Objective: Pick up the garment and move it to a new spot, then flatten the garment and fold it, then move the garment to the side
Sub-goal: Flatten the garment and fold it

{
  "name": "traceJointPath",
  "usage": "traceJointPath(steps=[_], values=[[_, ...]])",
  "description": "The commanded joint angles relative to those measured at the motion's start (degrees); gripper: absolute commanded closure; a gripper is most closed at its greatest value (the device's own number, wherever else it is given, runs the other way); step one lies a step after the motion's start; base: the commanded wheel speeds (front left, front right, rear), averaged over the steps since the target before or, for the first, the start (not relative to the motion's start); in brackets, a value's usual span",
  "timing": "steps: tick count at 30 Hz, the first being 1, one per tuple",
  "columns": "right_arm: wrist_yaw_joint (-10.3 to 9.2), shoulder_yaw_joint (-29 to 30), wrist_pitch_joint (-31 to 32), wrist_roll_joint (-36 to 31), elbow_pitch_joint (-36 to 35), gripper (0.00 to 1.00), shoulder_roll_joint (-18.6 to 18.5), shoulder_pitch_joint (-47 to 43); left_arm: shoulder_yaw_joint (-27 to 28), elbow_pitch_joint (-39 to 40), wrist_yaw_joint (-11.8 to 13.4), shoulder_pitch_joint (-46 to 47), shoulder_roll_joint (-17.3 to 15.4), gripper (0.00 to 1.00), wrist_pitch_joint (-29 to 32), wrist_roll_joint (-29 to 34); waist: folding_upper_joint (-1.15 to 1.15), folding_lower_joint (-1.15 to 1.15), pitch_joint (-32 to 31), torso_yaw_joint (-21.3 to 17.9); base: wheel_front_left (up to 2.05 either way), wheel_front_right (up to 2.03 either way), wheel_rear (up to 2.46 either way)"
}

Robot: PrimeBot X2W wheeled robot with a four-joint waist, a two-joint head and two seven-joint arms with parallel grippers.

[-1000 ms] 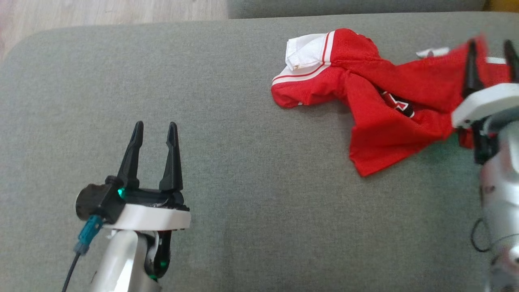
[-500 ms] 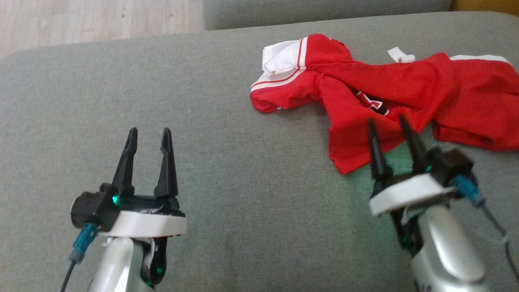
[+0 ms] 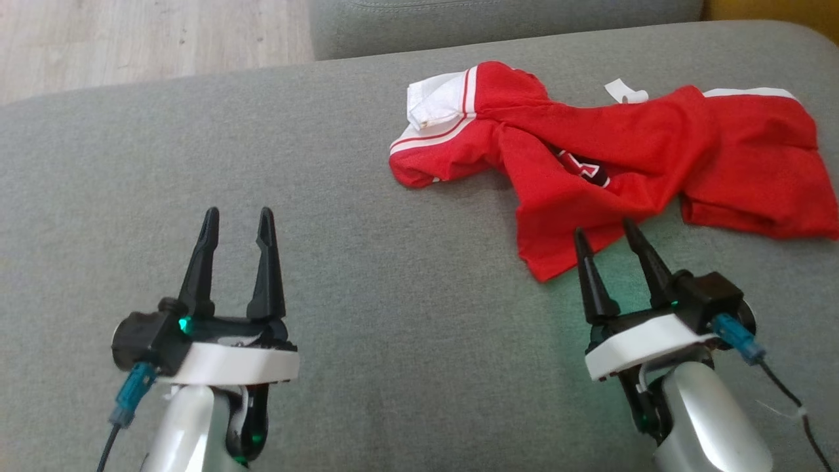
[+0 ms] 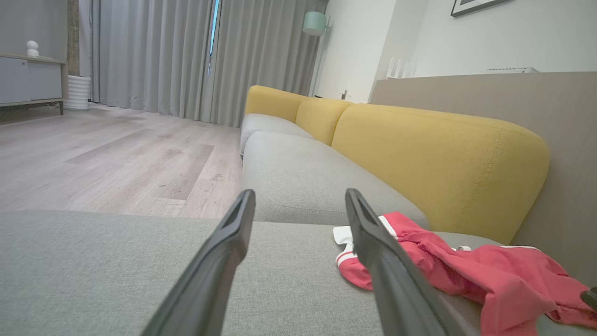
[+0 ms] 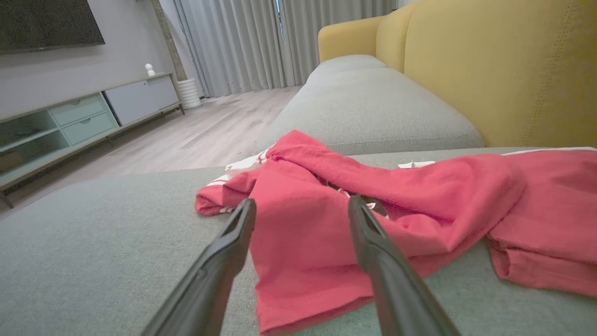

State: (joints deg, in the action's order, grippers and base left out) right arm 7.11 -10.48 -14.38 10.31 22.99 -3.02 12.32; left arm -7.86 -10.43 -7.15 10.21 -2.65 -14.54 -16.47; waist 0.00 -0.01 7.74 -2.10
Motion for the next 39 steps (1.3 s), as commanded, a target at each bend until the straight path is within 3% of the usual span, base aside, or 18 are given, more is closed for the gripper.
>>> traceJointPath(steps=[1, 15, 28, 30, 39], values=[[0.37, -1.68, -0.62, -0.81, -0.95, 0.00, 0.13, 2.05, 1.23, 2.01, -0.31, 1.01, -0.23, 0.00, -0.46, 0.26, 0.00, 0.01, 0.07, 0.41, 0.00, 0.00, 0.00], [0.37, -3.64, 6.23, -4.36, 13.58, 0.00, 0.13, 7.63, -0.28, 1.03, -0.32, 1.55, -0.23, 0.00, -0.46, -0.34, 0.00, 0.01, 1.31, 4.08, 0.00, 0.00, 0.00], [0.37, -5.75, 7.73, -4.84, 22.36, 0.00, 0.14, 12.67, -0.22, 1.22, -0.33, 2.21, -0.23, 0.00, -0.46, -0.33, 0.00, 0.01, 3.17, 4.89, 0.00, 0.00, 0.00], [0.37, -5.74, 7.58, -4.82, 23.60, 1.00, 0.14, 13.46, -0.25, 1.23, -0.33, 2.46, -0.23, 0.00, -0.46, -0.31, 0.00, 0.01, 3.46, 4.76, 0.00, 0.00, 0.00], [0.37, 0.71, 5.26, -6.72, 26.70, 1.00, -0.96, 12.74, 1.00, 1.06, -0.26, 2.54, -0.22, 0.00, -0.46, -0.21, 0.00, 0.01, 2.65, 2.03, 0.00, 0.00, 0.00]])
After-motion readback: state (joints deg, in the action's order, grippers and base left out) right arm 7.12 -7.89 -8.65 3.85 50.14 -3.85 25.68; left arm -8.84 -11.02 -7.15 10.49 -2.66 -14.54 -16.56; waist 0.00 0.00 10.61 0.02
